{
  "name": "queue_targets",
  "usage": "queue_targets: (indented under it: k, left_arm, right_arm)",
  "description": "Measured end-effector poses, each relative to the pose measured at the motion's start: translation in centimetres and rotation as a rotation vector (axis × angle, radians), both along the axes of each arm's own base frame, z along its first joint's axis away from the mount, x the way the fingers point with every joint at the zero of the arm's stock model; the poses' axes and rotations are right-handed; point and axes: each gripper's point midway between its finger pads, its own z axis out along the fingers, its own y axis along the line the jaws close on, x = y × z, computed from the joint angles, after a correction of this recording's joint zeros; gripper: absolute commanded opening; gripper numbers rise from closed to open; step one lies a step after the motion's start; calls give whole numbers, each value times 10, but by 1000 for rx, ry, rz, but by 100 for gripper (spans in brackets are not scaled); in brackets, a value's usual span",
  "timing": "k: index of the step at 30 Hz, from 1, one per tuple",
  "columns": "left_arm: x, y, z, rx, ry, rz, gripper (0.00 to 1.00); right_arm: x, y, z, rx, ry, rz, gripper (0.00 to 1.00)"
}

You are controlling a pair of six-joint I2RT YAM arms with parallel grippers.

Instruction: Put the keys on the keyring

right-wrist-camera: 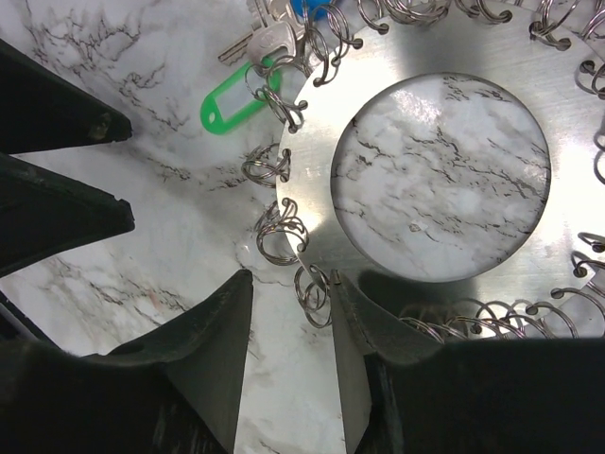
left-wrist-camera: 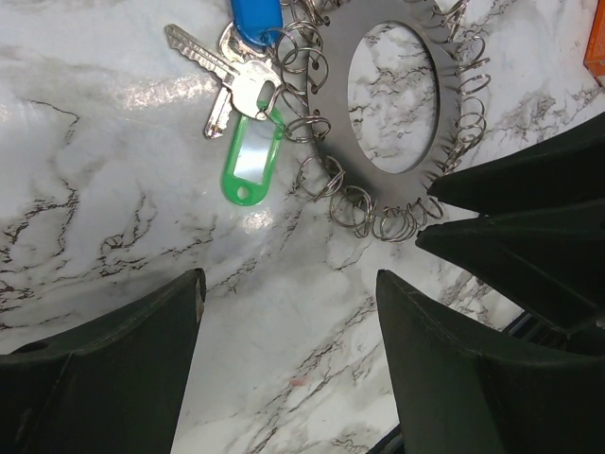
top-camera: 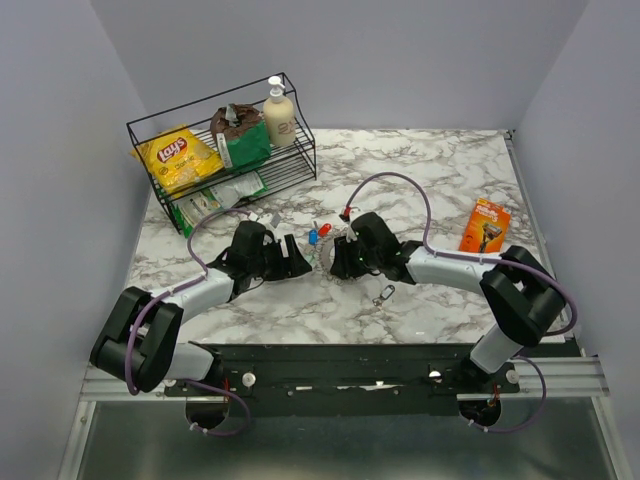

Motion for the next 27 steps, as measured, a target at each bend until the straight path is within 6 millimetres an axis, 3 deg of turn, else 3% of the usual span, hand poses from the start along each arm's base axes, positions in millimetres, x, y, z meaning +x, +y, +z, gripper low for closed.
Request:
queue_targets:
  k: [8,27]
  left_arm:
    - [0,0,0,0,0,2,82]
    - [1,0,2,-9,-3,6,81]
  right_arm:
    - [-1,1,-4,-1,17,-9,40]
    - [-11,1,-8,20,99,-40,39]
